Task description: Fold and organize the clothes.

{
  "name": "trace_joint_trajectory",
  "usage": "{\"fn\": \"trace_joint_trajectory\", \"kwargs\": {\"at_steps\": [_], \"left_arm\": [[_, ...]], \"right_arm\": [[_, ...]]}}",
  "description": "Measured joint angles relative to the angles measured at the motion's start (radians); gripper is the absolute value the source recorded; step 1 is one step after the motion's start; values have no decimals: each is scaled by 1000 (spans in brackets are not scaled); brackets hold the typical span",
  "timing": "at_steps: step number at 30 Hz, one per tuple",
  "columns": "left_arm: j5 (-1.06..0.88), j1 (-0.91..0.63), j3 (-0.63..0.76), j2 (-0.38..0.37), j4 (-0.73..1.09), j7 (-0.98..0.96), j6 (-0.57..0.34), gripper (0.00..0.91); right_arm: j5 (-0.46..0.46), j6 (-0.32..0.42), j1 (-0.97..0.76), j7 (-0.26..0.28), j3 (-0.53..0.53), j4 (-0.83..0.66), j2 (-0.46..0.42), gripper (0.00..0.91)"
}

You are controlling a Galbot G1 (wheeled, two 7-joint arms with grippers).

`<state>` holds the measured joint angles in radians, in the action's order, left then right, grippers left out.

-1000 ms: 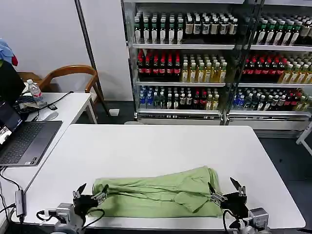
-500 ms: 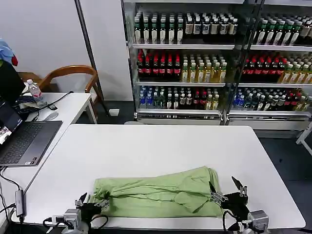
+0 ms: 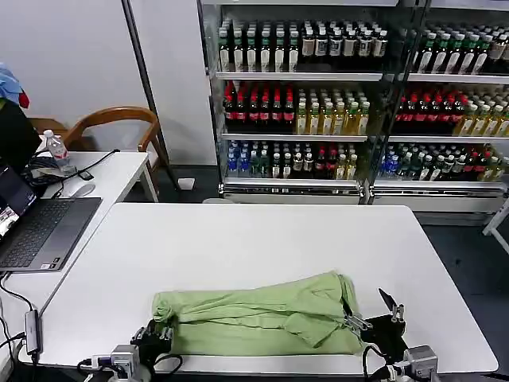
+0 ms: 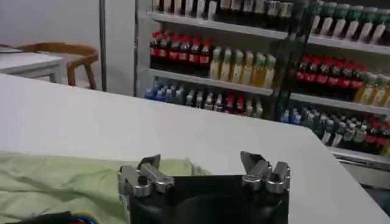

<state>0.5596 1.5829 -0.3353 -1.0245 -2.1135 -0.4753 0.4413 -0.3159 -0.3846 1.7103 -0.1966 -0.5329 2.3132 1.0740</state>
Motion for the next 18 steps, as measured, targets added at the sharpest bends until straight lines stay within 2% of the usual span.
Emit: {"fn": "trace_joint_trajectory", "kwargs": {"at_steps": [10, 18], "left_arm": [[-42, -1, -18, 6, -5, 39, 8, 30], [-23, 8, -142, 45, -28, 87, 46, 20]], "right_arm": [[10, 2, -12, -1, 5, -4, -12, 907], [13, 9, -31, -1, 18, -16, -17, 907]]}}
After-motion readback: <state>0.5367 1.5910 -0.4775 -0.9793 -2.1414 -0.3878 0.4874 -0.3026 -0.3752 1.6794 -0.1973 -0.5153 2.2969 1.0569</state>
